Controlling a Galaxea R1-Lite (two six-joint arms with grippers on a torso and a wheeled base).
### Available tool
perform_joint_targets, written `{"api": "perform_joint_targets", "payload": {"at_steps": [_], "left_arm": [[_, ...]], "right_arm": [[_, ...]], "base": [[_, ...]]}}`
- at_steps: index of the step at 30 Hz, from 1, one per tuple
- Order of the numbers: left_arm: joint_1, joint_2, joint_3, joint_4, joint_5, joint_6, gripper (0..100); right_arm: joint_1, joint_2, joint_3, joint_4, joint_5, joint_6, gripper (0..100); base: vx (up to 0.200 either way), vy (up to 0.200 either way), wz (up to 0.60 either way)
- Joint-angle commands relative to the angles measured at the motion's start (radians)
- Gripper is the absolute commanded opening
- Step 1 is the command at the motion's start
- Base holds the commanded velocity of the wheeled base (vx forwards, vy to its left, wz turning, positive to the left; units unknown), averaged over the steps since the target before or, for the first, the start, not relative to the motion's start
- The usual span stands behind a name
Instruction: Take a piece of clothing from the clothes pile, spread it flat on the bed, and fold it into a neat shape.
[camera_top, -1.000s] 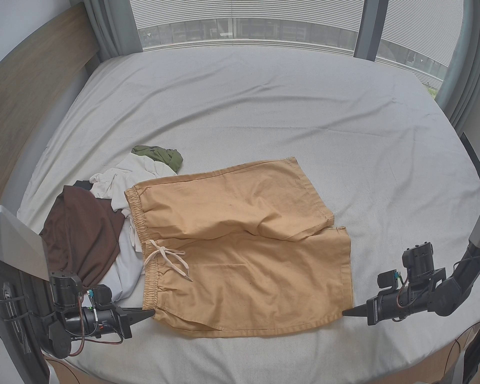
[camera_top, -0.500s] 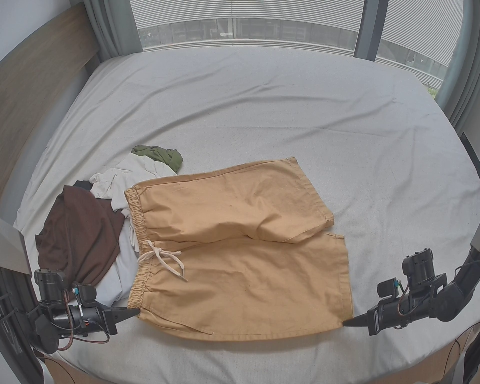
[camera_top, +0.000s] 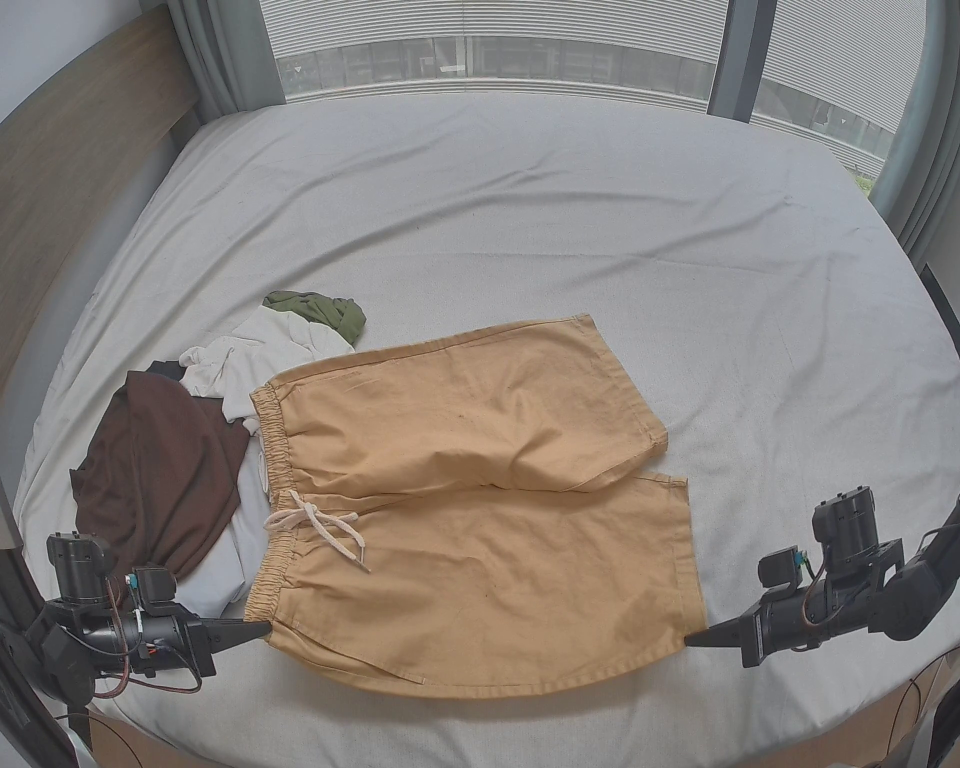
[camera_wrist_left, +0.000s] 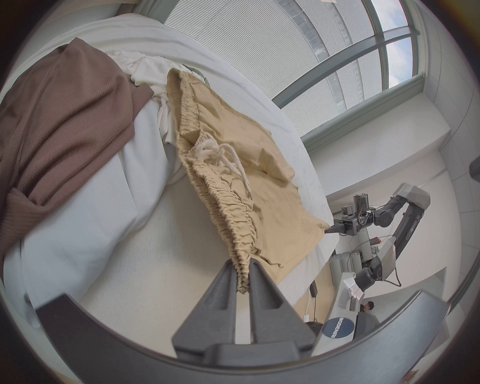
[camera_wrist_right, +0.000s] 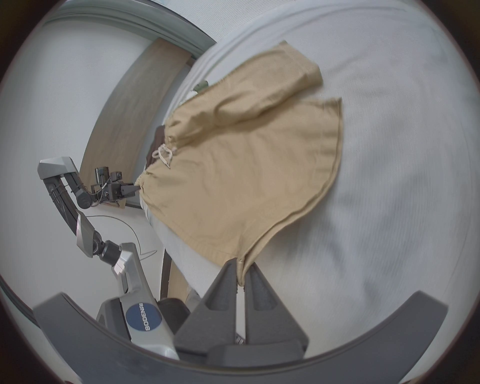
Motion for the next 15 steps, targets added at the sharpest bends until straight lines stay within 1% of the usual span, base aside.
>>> {"api": "perform_joint_targets", "payload": {"at_steps": [1, 3, 4, 7, 9, 12, 15], "left_arm": [[-0.016, -0.041, -0.043, -0.041, 0.0, -0.063, 0], [-0.024, -0.039, -0.055, -0.058, 0.0, -0.089, 0], [-0.048, -0.039, -0.079, -0.103, 0.009, -0.167, 0], [-0.058, -0.041, -0.093, -0.184, 0.009, -0.264, 0], [-0.064, -0.036, -0.095, -0.241, 0.01, -0.31, 0], [-0.073, -0.028, -0.102, -0.308, 0.018, -0.353, 0], [-0.078, -0.016, -0.119, -0.353, 0.055, -0.393, 0]], "right_arm": [[0.0, -0.045, -0.041, -0.038, 0.001, 0.02, 0], [0.0, -0.045, -0.047, -0.055, 0.001, 0.03, 0], [-0.002, -0.042, -0.062, -0.104, -0.002, 0.061, 0], [-0.003, -0.04, -0.068, -0.184, -0.007, 0.09, 0], [-0.003, -0.037, -0.071, -0.248, -0.007, 0.121, 0], [0.0, -0.027, -0.087, -0.322, -0.01, 0.174, 0], [0.006, -0.008, -0.105, -0.397, -0.015, 0.219, 0]], "base": [[0.0, 0.0, 0.0], [0.0, 0.0, 0.0], [0.0, 0.0, 0.0], [0.0, 0.0, 0.0], [0.0, 0.0, 0.0], [0.0, 0.0, 0.0], [0.0, 0.0, 0.0]]}}
